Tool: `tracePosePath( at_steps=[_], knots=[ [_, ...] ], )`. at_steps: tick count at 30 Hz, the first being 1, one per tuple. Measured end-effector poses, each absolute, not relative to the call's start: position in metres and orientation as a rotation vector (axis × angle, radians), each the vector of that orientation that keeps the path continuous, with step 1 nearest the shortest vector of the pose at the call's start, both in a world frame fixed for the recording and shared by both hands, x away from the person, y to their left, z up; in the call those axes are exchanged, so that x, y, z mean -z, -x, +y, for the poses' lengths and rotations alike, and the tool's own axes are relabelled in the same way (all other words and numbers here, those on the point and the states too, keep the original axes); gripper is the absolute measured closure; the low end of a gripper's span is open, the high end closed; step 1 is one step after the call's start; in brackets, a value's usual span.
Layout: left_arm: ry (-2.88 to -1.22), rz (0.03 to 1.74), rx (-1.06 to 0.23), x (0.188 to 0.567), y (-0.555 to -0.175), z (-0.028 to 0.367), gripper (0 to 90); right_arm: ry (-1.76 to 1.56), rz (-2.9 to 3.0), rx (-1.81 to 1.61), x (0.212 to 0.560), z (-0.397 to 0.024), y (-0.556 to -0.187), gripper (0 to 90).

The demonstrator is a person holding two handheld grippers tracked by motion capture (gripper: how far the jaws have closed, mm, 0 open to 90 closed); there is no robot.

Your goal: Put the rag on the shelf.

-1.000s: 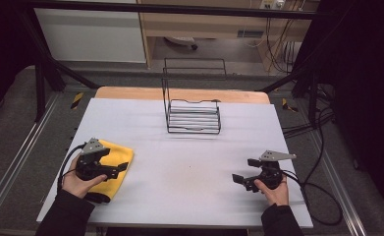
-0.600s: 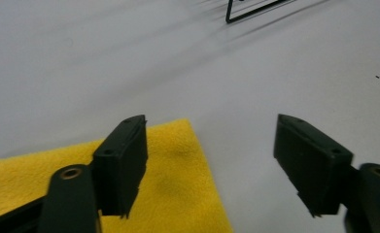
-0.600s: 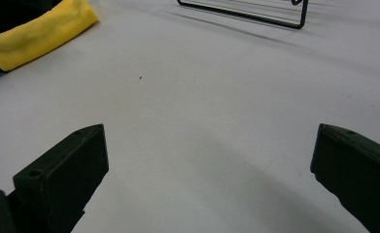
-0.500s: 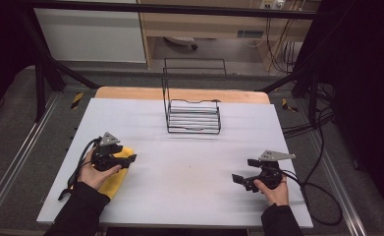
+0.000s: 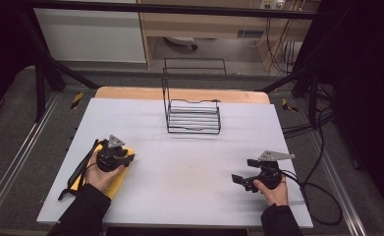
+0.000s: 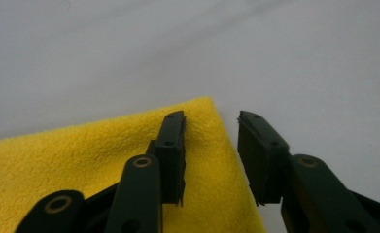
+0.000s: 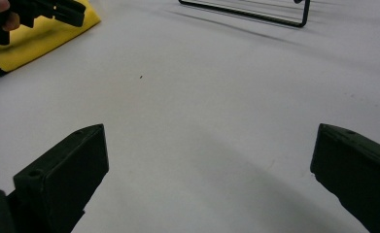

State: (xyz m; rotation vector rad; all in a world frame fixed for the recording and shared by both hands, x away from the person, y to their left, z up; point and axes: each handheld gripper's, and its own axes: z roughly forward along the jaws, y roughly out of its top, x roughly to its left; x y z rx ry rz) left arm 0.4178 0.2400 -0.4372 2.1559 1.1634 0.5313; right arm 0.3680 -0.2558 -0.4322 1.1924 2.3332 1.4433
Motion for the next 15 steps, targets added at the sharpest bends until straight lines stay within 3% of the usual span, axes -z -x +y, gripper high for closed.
tracePosePath(
  at_steps=[11, 15],
  knots=[
    [-2.146, 1.209, -0.527, 0.4407, -0.4218, 0.2365, 69.1, -1.189, 2.336, -1.44, 0.4321, -0.2555, -0.3682, 0.9],
    [-2.155, 1.22, -0.539, 0.4404, -0.4221, 0.2342, 76.5, -1.188, 2.337, -1.438, 0.4325, -0.2553, -0.3686, 0.9]
  ],
)
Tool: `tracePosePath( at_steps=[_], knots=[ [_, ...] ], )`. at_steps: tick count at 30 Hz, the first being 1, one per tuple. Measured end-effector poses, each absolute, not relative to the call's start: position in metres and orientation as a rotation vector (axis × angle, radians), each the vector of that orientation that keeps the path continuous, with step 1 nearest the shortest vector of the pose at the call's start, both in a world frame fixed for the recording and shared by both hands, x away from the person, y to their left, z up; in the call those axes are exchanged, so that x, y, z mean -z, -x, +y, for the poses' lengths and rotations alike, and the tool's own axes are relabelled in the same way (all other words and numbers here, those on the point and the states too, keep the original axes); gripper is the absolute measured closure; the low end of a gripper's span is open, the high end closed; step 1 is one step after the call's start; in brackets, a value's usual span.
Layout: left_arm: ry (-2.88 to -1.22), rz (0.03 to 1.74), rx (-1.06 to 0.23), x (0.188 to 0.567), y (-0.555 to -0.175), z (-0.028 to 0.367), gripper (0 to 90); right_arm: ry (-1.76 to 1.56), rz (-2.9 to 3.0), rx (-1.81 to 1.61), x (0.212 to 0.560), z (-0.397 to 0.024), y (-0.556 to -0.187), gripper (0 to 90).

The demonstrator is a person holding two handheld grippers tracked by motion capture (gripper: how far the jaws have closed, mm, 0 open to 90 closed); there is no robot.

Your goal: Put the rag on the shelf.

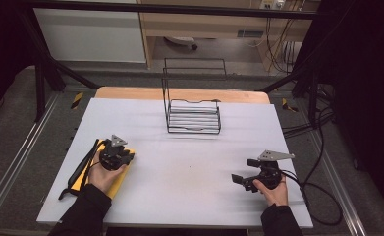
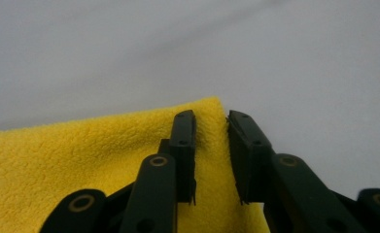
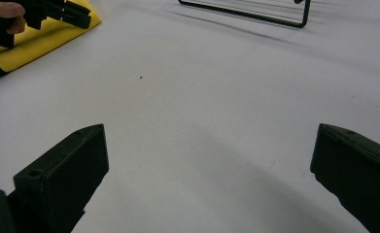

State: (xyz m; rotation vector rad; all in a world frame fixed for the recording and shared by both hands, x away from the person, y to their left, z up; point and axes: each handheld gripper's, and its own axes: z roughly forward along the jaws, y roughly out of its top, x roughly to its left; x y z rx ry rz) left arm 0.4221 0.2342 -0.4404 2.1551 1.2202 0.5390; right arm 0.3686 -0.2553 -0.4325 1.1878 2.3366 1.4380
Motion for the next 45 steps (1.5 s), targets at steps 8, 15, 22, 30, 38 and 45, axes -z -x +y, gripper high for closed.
tracePosePath(
  at_steps=[8, 15, 22, 30, 38, 45],
  knots=[
    [-2.162, 1.219, -0.557, 0.439, -0.421, 0.232, 84.3, -1.192, 2.331, -1.45, 0.432, -0.255, -0.368, 1.0],
    [-2.09, 1.216, -0.478, 0.429, -0.417, 0.24, 86.0, -1.189, 2.334, -1.452, 0.432, -0.255, -0.368, 1.0],
    [-2.039, 1.167, -0.426, 0.412, -0.405, 0.233, 86.0, -1.183, 2.344, -1.448, 0.432, -0.254, -0.369, 1.0],
    [-2.034, 1.127, -0.386, 0.408, -0.395, 0.211, 85.9, -1.188, 2.343, -1.448, 0.432, -0.252, -0.369, 1.1],
    [-2.095, 1.057, -0.387, 0.412, -0.387, 0.171, 85.8, -1.179, 2.345, -1.446, 0.432, -0.251, -0.369, 1.2],
    [-2.116, 1.012, -0.352, 0.418, -0.385, 0.141, 85.6, -1.178, 2.343, -1.441, 0.432, -0.25, -0.369, 1.3]
  ],
)
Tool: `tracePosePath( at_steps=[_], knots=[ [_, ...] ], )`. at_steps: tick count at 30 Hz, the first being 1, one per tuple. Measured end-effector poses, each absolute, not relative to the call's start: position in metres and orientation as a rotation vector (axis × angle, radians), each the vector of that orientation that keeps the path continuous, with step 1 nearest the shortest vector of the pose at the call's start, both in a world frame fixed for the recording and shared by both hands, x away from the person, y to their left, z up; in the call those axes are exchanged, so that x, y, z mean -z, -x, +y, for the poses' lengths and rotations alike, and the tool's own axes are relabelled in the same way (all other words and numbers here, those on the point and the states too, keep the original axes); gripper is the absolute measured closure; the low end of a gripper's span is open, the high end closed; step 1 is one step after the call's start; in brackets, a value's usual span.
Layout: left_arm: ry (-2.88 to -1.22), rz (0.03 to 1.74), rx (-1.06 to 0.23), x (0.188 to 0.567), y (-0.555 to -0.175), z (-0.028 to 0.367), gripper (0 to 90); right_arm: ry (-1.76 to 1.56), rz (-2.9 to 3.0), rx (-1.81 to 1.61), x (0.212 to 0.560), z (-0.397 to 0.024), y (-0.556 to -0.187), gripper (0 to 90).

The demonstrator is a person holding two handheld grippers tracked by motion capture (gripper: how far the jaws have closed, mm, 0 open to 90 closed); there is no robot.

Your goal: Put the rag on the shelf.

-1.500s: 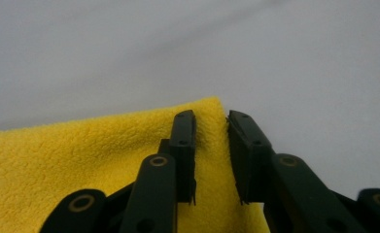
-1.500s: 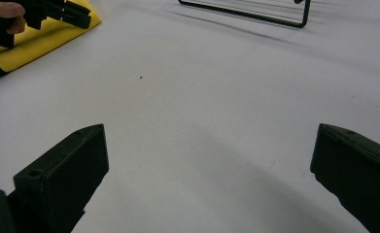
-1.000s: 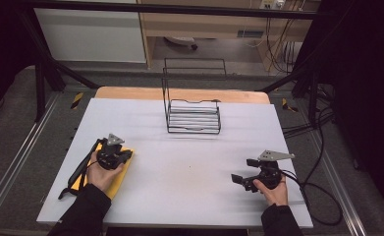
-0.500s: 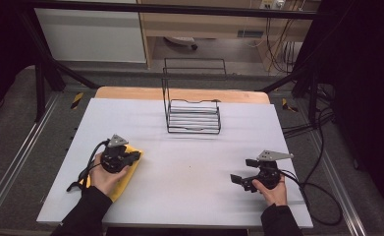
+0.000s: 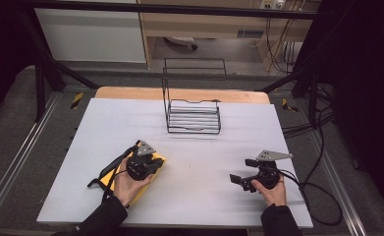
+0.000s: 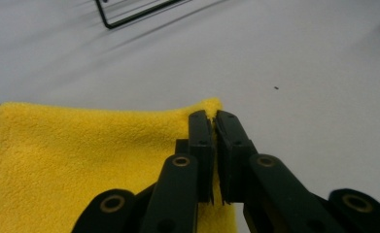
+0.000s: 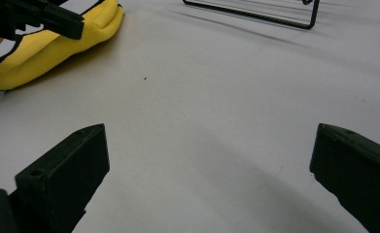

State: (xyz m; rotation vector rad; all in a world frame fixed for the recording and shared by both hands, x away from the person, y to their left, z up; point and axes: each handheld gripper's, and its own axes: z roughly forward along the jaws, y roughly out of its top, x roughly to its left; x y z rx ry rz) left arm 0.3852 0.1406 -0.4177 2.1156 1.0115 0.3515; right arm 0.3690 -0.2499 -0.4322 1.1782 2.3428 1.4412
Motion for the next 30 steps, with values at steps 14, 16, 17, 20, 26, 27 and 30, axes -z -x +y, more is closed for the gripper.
tracePosePath(
  at_steps=[14, 16, 17, 20, 26, 27, 30],
  knots=[
    [-2.18, 0.938, -0.344, 0.438, -0.387, 0.114, 83.3, -1.183, 2.342, -1.431, 0.432, -0.247, -0.369, 1.3],
    [-2.187, 0.919, -0.34, 0.439, -0.388, 0.114, 81.2, -1.181, 2.339, -1.427, 0.433, -0.247, -0.369, 1.3],
    [-2.183, 0.912, -0.332, 0.439, -0.388, 0.115, 79.2, -1.178, 2.341, -1.421, 0.432, -0.246, -0.369, 1.3],
    [-2.177, 0.885, -0.303, 0.435, -0.388, 0.12, 70.1, -1.178, 2.338, -1.417, 0.432, -0.244, -0.369, 1.3],
    [-2.136, 0.83, -0.266, 0.415, -0.386, 0.142, 49.2, -1.182, 2.325, -1.406, 0.43, -0.238, -0.369, 1.3],
    [-2.128, 0.826, -0.273, 0.41, -0.385, 0.148, 41.0, -1.187, 2.316, -1.412, 0.428, -0.233, -0.368, 1.2],
    [-2.118, 0.804, -0.317, 0.4, -0.383, 0.166, 33.4, -1.185, 2.303, -1.401, 0.425, -0.222, -0.369, 1.6]
  ],
)
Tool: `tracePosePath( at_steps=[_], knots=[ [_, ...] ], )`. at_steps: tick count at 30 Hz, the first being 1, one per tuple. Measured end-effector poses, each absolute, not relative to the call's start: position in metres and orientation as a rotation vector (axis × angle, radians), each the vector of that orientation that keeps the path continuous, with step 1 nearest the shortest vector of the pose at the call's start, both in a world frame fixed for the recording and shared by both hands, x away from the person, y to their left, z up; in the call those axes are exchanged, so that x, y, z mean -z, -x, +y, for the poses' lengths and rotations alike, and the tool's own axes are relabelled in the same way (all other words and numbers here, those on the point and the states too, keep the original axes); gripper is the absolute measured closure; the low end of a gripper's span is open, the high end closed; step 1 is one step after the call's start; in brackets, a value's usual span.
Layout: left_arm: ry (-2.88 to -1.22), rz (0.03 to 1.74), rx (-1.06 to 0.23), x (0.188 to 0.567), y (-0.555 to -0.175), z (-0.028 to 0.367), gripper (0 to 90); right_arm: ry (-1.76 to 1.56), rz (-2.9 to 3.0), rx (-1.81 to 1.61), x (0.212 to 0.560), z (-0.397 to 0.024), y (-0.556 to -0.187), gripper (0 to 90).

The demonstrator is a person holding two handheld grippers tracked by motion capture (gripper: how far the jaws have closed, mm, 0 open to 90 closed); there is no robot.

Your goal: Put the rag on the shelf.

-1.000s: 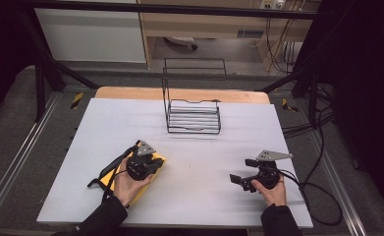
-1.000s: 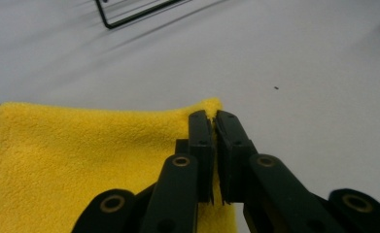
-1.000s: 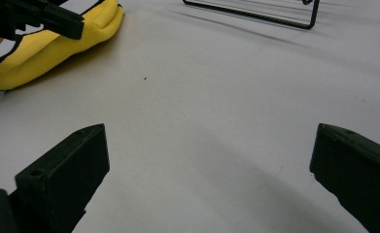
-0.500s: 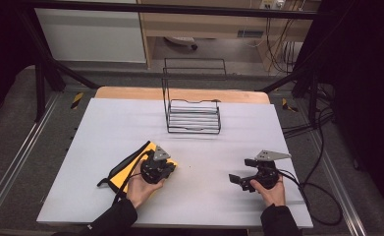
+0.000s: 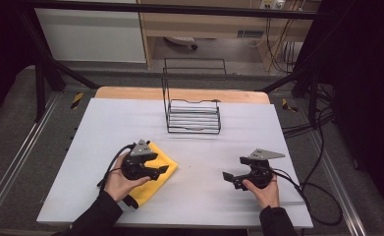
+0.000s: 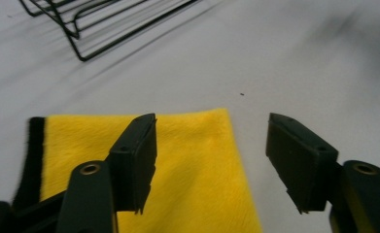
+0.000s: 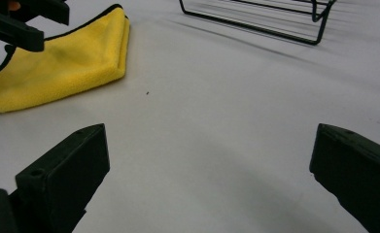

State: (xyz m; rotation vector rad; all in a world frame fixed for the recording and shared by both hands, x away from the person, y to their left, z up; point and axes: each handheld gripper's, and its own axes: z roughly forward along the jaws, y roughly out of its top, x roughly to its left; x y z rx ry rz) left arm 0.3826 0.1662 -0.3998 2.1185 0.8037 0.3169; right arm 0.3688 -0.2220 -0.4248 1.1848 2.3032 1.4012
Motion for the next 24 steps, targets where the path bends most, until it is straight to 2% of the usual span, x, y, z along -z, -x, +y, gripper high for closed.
tracePosePath(
  at_steps=[4, 9, 14, 18, 19, 20, 21, 23, 24],
  knots=[
    [-2.127, 0.815, -0.349, 0.395, -0.381, 0.195, 27.8, -1.18, 2.305, -1.371, 0.422, -0.207, -0.37, 1.6],
    [-2.126, 0.899, -0.365, 0.398, -0.383, 0.235, 28.6, -1.18, 2.332, -1.339, 0.423, -0.176, -0.373, 2.9],
    [-2.157, 0.978, -0.349, 0.416, -0.383, 0.268, 37.1, -1.167, 2.35, -1.35, 0.425, -0.137, -0.377, 8.2],
    [-2.168, 1.016, -0.342, 0.426, -0.384, 0.278, 47.5, -1.193, 2.359, -1.35, 0.428, -0.114, -0.382, 15.8],
    [-2.175, 1.023, -0.328, 0.428, -0.384, 0.281, 47.5, -1.193, 2.359, -1.35, 0.428, -0.114, -0.382, 15.8],
    [-2.185, 1.026, -0.321, 0.429, -0.384, 0.284, 51.6, -1.206, 2.359, -1.349, 0.429, -0.108, -0.383, 18.1],
    [-2.186, 1.031, -0.319, 0.43, -0.384, 0.284, 55.2, -1.207, 2.352, -1.34, 0.431, -0.097, -0.386, 25.4],
    [-2.182, 1.039, -0.296, 0.433, -0.384, 0.286, 57.3, -1.216, 2.349, -1.336, 0.432, -0.092, -0.388, 27.7],
    [-2.183, 1.041, -0.29, 0.434, -0.384, 0.287, 58.8, -1.225, 2.356, -1.32, 0.437, -0.082, -0.391, 32.3]
  ],
)
